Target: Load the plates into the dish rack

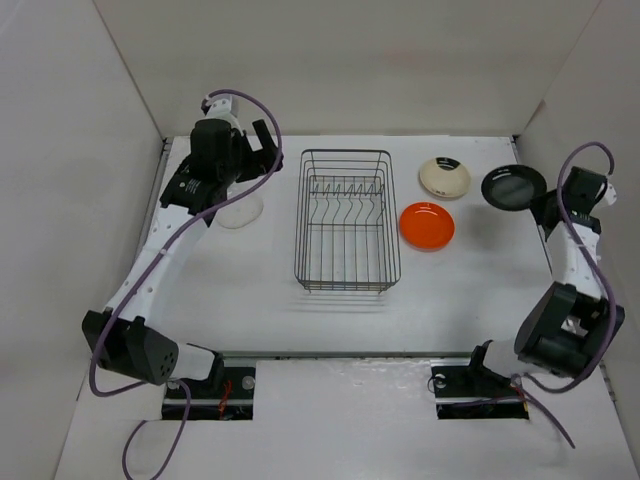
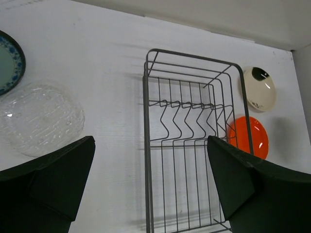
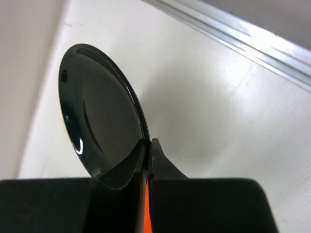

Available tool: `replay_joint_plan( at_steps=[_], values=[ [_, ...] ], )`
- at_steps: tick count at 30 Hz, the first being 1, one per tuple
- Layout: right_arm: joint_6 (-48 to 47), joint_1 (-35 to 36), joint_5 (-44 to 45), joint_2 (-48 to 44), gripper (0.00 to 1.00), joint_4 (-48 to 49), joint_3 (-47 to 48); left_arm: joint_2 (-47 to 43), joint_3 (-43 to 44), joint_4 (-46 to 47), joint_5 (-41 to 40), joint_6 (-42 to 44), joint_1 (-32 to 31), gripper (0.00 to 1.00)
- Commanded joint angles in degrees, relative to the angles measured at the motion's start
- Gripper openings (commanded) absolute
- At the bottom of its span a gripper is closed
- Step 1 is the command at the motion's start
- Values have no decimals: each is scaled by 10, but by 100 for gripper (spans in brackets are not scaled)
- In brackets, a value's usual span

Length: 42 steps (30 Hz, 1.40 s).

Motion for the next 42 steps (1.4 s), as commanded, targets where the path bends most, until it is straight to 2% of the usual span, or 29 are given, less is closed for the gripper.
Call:
replay_joint_plan(
  at_steps=[1,5,6,9,14,18,23,25,28,31,32,34,36,42],
  values=[
    [11,18,-4,-79,0,57,-10,13,30,34,58,-3,1,100],
    [-51,85,-15,-101,0,78,6,37,25,84,166,-9,7,100],
    [-69,102,-47,-101,0,89,6,46,18,121,234,-15,7,100],
    [-131,176,-101,-77,0,116,37,61,18,169,314,-32,-10,100],
    [-145,261,-269,-59,0,183,48,103,39,198,334,-27,-46,100],
    [-166,340,-279,-54,0,206,80,126,31,211,350,-34,-52,99],
    [-132,380,-315,-26,0,263,80,140,17,218,355,-46,-57,86],
    [-126,396,-333,-20,0,279,80,140,11,218,348,-46,-63,86],
    [-119,411,-346,-8,0,279,93,140,5,218,342,-40,-63,71],
    [-119,416,-352,-2,0,287,93,140,5,230,356,-40,-63,43],
    [-119,421,-352,-2,0,287,93,140,5,239,362,-46,-63,24],
    [-112,421,-359,-2,0,294,98,140,5,251,388,-46,-63,10],
    [-106,421,-367,-2,0,303,98,140,5,251,400,-51,-63,0],
    [-101,427,-373,-2,0,316,93,133,-5,262,407,-51,-63,0]
  ],
)
